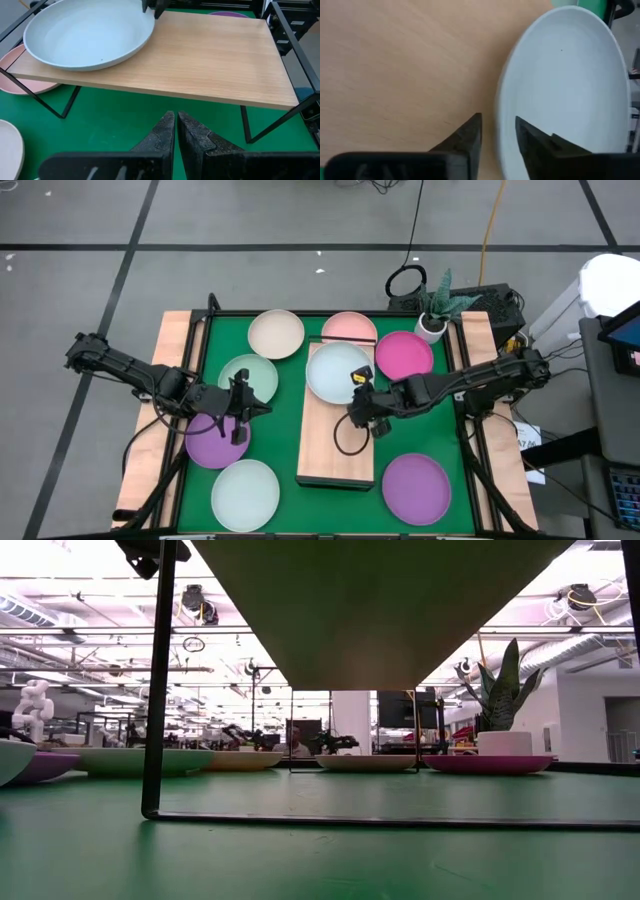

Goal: Place and stack plates onto a shelf
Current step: Put the left purple plate on the shelf

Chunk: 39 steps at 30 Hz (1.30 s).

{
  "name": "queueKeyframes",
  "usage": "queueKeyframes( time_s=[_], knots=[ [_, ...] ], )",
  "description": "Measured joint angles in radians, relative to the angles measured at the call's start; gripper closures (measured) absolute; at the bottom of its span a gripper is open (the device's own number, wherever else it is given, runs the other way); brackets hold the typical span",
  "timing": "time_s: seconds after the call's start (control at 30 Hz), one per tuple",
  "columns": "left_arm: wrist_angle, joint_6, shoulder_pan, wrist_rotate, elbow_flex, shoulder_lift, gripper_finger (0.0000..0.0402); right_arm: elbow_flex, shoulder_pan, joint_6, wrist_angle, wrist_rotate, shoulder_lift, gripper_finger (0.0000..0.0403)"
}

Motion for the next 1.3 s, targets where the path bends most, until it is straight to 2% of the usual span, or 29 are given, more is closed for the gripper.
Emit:
queueKeyframes(
  time_s=[0.17,0.33,0.6,0.83,1.0,1.13,1.3],
  knots=[
    [-0.007,0.0,-0.007,0.0,0.0,0.0,0.0378,0.0,0.035,0.067,0.009,-0.001,-0.001,0.0266],
    [-0.013,-0.002,-0.021,0.0,0.0,0.0,0.0378,0.0,0.097,0.152,0.039,0.007,-0.024,0.0255],
    [-0.013,-0.025,-0.046,-0.001,-0.01,0.0,0.0378,0.0,0.211,0.374,0.049,0.187,-0.082,0.0254],
    [-0.014,-0.064,-0.057,-0.02,-0.089,0.0,0.0378,0.0,0.317,0.592,0.033,0.217,-0.097,0.0254],
    [-0.014,-0.115,-0.055,-0.104,-0.144,0.0,0.0378,0.0,0.375,0.612,0.014,0.236,-0.097,0.0254],
    [-0.015,-0.171,-0.062,-0.044,-0.168,0.0,0.0378,0.0,0.411,0.628,0.018,0.235,-0.108,0.0254],
    [-0.018,-0.235,-0.135,0.007,-0.186,0.016,0.0378,0.0,0.446,0.628,0.018,0.235,-0.116,0.0254]
  ],
)
